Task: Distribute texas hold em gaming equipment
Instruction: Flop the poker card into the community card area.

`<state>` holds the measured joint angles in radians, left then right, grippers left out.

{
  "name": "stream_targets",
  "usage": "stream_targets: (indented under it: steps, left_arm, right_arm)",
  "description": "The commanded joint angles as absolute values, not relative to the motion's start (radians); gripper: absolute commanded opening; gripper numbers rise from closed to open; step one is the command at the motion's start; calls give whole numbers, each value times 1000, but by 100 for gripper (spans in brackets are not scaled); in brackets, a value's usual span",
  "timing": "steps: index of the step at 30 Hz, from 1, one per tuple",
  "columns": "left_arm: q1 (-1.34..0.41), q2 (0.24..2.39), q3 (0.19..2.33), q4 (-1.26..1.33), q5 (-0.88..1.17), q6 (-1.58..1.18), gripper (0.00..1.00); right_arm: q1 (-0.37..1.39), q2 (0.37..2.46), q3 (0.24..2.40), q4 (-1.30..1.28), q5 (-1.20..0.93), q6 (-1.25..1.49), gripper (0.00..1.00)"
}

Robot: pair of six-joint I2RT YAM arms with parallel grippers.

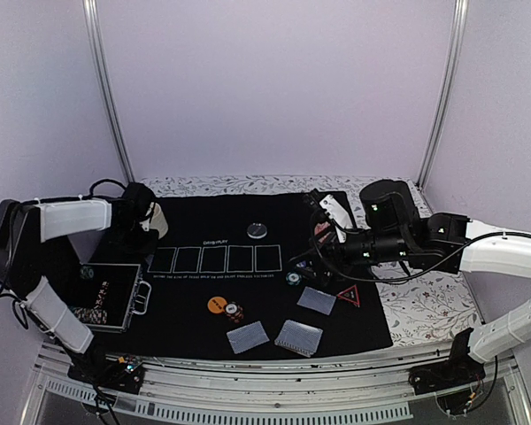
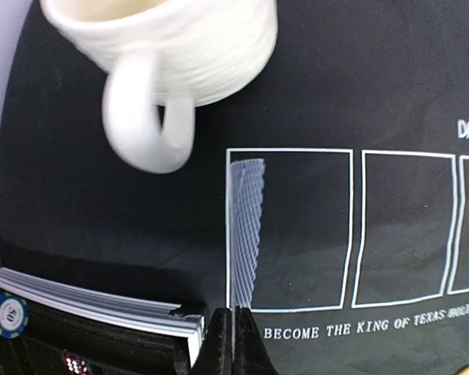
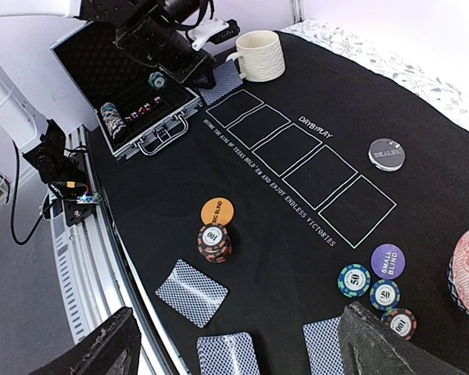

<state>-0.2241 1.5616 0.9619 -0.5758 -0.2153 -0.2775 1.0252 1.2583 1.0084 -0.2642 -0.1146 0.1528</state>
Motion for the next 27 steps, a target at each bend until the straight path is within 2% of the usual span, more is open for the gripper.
stream_targets:
  steps: [1, 13, 21, 27]
  left_arm:
    - [-272, 1633, 1009, -611, -370, -267, 0]
    - [-385, 1751, 1046, -676, -606, -267, 0]
    - [-401, 1824, 1044, -655, -488, -251, 0]
    - [-400, 1832, 1063, -637, -398, -251, 9]
  right_arm:
    - [1021, 1241, 988, -248, -128, 145, 89]
    - [1021, 1241, 977, -245, -147, 158, 90]
    - [1022, 1246, 979, -248, -155, 156, 89]
    - [1022, 1242, 971, -249, -155, 162, 89]
